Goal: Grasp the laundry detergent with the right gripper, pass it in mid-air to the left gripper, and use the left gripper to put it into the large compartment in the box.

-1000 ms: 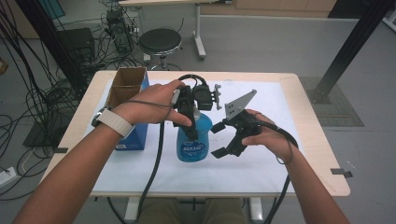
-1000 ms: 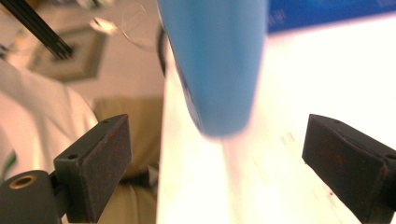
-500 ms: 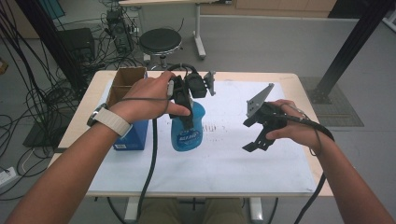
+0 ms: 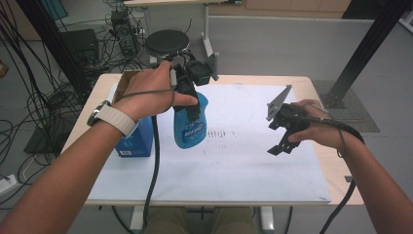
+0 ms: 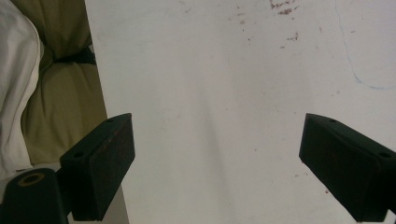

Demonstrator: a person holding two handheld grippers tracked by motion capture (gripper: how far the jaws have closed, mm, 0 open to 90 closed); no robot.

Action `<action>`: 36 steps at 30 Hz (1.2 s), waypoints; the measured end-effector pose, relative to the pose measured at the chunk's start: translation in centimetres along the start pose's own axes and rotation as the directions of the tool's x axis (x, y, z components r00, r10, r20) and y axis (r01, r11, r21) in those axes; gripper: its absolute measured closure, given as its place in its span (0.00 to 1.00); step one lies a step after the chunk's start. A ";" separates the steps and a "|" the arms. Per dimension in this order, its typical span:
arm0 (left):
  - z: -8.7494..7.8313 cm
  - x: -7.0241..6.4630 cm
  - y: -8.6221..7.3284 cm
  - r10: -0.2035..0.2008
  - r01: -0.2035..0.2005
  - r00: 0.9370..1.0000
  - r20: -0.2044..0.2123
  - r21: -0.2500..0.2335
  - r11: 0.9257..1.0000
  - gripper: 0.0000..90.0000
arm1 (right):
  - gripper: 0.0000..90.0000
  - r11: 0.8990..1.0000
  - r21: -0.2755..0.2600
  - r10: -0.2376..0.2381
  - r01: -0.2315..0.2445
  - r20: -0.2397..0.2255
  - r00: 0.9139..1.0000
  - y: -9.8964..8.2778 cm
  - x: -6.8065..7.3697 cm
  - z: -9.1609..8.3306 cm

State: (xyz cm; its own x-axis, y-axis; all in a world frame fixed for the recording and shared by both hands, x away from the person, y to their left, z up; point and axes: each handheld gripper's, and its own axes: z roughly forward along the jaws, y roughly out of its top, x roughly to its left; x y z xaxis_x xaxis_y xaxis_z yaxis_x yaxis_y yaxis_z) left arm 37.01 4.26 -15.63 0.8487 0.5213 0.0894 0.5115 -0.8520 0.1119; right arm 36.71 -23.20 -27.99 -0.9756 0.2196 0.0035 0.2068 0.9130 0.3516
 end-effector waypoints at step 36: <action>-5.4 4.1 -0.5 -0.394 0.395 0.913 -0.104 -0.015 0.919 0.42 | 0.13 0.998 0.061 0.001 -0.002 0.016 1.000 -1.7 -1.2 -0.8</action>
State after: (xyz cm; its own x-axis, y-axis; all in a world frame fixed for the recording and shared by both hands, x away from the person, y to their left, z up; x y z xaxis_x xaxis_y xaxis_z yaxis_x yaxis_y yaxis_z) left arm 39.50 7.04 -9.96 0.5596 0.8167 0.1405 0.8028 -0.5764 0.1529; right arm 37.48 -25.34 -27.85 -0.9741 0.2258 -0.0109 0.2127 0.9320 0.2934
